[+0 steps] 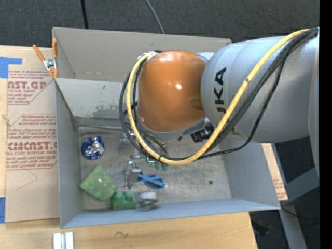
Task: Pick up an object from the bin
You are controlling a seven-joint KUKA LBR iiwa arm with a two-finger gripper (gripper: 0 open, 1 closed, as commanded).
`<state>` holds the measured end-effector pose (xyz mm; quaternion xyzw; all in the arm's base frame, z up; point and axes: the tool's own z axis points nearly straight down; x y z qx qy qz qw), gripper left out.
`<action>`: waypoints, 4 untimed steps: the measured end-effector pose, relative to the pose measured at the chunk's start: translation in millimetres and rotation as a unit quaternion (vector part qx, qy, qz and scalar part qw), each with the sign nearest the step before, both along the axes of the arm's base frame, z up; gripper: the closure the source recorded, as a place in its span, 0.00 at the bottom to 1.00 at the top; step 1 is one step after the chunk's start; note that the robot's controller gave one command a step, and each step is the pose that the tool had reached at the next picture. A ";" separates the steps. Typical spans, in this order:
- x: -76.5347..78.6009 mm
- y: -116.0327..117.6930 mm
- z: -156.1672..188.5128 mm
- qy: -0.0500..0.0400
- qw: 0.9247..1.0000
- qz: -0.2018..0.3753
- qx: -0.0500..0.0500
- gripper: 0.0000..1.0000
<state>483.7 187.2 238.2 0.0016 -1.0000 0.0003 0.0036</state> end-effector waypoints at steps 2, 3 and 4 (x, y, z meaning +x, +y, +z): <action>18.4 -79.8 -166.9 -0.007 0.995 0.096 0.003 0.00; 14.7 -79.8 -165.7 0.002 0.995 0.097 0.001 1.00; 5.8 -36.8 3.8 -0.007 0.979 0.204 0.002 1.00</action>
Offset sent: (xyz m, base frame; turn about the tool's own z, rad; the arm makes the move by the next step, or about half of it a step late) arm 0.0053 -0.0255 -0.1100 -0.0569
